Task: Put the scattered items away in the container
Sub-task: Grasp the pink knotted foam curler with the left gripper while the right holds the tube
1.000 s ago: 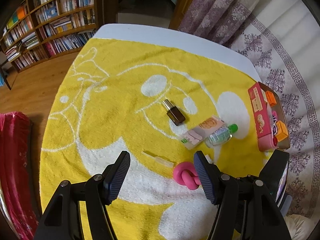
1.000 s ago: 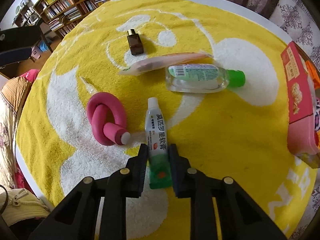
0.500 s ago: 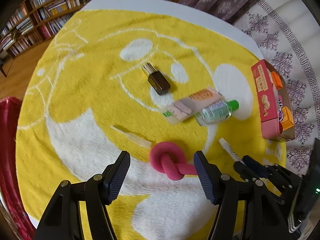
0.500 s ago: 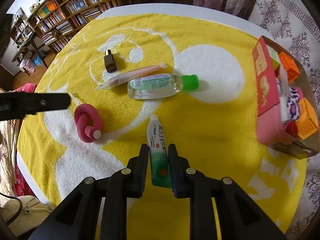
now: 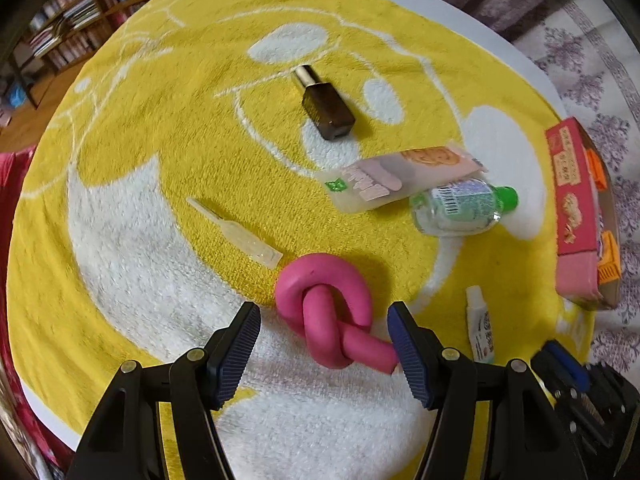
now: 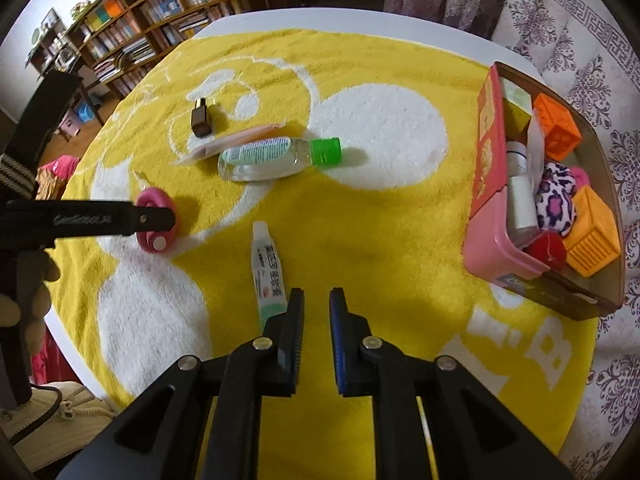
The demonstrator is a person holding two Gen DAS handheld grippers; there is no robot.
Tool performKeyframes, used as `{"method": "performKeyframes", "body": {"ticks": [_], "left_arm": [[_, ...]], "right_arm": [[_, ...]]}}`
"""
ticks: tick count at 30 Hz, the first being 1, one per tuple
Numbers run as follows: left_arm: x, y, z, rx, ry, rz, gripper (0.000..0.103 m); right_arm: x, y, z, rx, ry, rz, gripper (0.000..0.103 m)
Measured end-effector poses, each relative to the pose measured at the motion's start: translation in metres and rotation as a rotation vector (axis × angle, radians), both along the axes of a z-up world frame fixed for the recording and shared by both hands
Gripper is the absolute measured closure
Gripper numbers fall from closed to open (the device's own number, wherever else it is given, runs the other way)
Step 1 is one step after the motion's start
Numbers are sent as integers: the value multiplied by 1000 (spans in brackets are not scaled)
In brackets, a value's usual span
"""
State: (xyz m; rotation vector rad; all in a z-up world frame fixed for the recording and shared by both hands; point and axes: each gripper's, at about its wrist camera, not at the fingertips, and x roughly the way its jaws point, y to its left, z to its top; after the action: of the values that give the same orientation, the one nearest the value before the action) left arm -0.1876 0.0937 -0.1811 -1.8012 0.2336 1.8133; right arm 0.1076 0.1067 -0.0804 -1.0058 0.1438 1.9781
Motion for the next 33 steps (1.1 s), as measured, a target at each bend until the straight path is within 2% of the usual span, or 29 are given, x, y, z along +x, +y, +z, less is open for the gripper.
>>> {"method": "performKeyframes", "body": {"ticks": [4,5,6,12,23,27,30,31,33], "left_arm": [[5,1,-4,-6,53,22,37],[6,1,-4,-10,70,26,41],[7,1,-3,-16,88,28,52],[9,-13,8,0,98,82,52],[13,-48,51,11,172,143,52],[16,-50,59,24,190,136,52],[19,-54,69,31,198,128,52],[19,-54,71,32,199,124,52],[19,-46,71,37,201,115,52]], "right_arm": [[4,3,-1,-13,-23,36,89],[5,3,-1,-9,-27,46,89],[7,4,-1,-11,-30,60,89],[4,9,0,-29,-38,126,89],[-38,12,-18,-70,-93,260,87],[-51,9,-29,-29,-132,279,80],[-56,2,-37,38,-176,306,80],[-53,-11,-41,99,-209,375,81],[-50,-12,-41,104,-198,374,81]]}}
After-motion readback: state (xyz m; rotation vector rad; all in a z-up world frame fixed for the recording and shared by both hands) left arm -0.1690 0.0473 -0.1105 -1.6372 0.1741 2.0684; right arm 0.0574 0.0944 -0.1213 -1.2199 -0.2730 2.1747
